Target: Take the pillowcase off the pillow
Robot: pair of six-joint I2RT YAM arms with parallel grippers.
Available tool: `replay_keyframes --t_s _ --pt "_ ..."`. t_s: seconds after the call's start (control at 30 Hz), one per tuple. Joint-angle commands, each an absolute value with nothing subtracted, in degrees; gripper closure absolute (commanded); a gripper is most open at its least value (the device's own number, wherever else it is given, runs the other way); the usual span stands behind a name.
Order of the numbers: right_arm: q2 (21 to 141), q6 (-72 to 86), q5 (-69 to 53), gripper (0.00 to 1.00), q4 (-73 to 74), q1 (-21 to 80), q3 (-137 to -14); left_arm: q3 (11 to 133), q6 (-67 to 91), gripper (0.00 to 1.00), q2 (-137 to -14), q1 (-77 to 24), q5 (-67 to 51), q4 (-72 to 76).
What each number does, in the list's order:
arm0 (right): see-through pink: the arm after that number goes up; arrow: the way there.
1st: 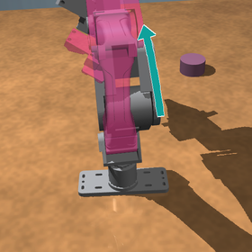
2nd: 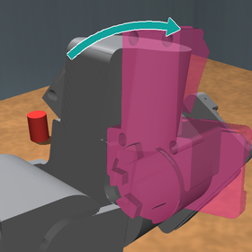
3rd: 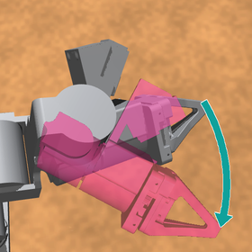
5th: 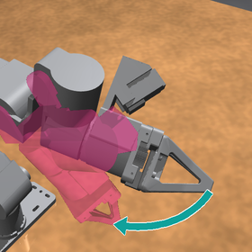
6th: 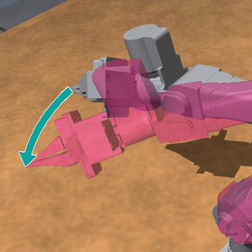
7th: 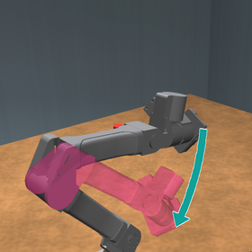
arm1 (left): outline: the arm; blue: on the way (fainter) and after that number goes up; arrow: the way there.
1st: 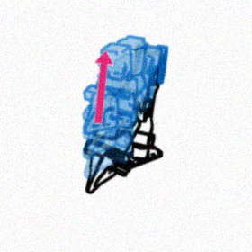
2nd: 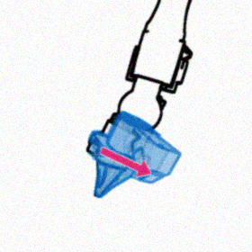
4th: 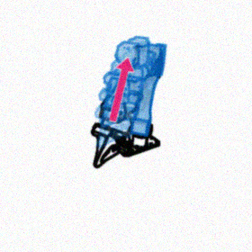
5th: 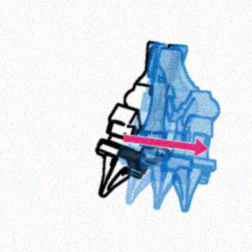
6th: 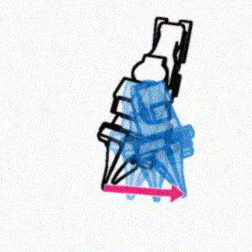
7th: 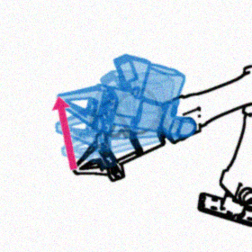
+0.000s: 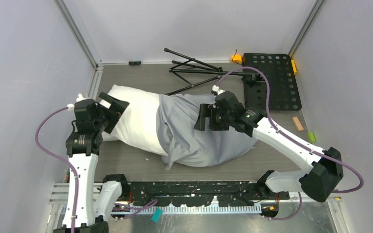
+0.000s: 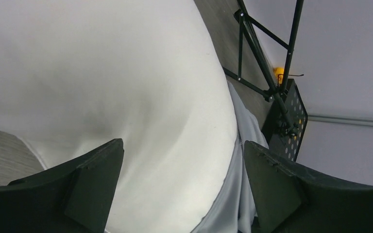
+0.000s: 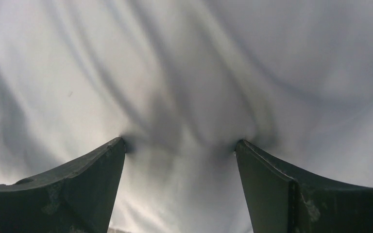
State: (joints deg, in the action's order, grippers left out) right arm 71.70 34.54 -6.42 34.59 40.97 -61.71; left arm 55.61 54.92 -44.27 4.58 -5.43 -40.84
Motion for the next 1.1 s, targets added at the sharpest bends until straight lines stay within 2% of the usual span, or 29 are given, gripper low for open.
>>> replay_keyframes --t_s 0.0,0.13,0.2,0.33,0.5,0.57,0.6,0.7,0.9,0.93,1.0,1.07 --pt "72.63 36.76 5.04 0.11 30.62 40.81 -64.8 62.93 51.63 0.04 -43.5 4.31 -2.12 -46.58" --pt "70.27 33.89 9.65 0.1 31.66 40.82 -65.3 69.16 46.87 0.04 -42.98 4.31 5.04 -51.64" --pt "68.92 31.1 11.22 0.08 32.39 40.72 -65.79 70.95 45.68 0.04 -42.98 4.31 4.81 -52.68" --pt "68.67 23.8 8.63 0.08 32.52 40.63 -67.23 70.5 48.55 0.05 -43.54 4.31 -5.31 -51.92" --pt "75.36 18.86 2.43 0.08 34.47 40.61 -71.76 66.78 53.15 0.06 -43.44 4.04 -12.17 -49.32" --pt "78.26 18.28 2.35 0.16 34.75 40.63 -73.32 65.07 54.39 0.06 -43.27 3.45 -13.51 -48.15" --pt "79.36 18.12 2.25 0.25 34.62 40.62 -73.8 64.18 55.06 0.07 -43.25 3.05 -14.4 -47.61" --pt "81.15 19.01 2.42 0.42 32.83 40.61 -73.87 62.22 57.06 0.07 -43.3 0.62 -15.01 -47.41" --pt "81.58 19.52 2.36 0.51 30.81 40.57 -73.28 59.05 58.96 0.08 -42.85 -6.86 -8.83 -47.46" --pt "81.53 19.45 2.48 0.62 30.83 40.59 -73.32 58.62 59.21 0.08 -43.13 -7.86 -8.34 -47.46" --pt "81.35 19.42 3.08 0.95 30.99 40.59 -73.54 57.69 59.49 0.07 -43.96 -9.98 -7.34 -47.19" --pt "80.74 19.45 4.02 1.0 31.2 40.58 -73.44 57.1 59.66 0.07 -44.6 -12.26 -5.26 -47.12"
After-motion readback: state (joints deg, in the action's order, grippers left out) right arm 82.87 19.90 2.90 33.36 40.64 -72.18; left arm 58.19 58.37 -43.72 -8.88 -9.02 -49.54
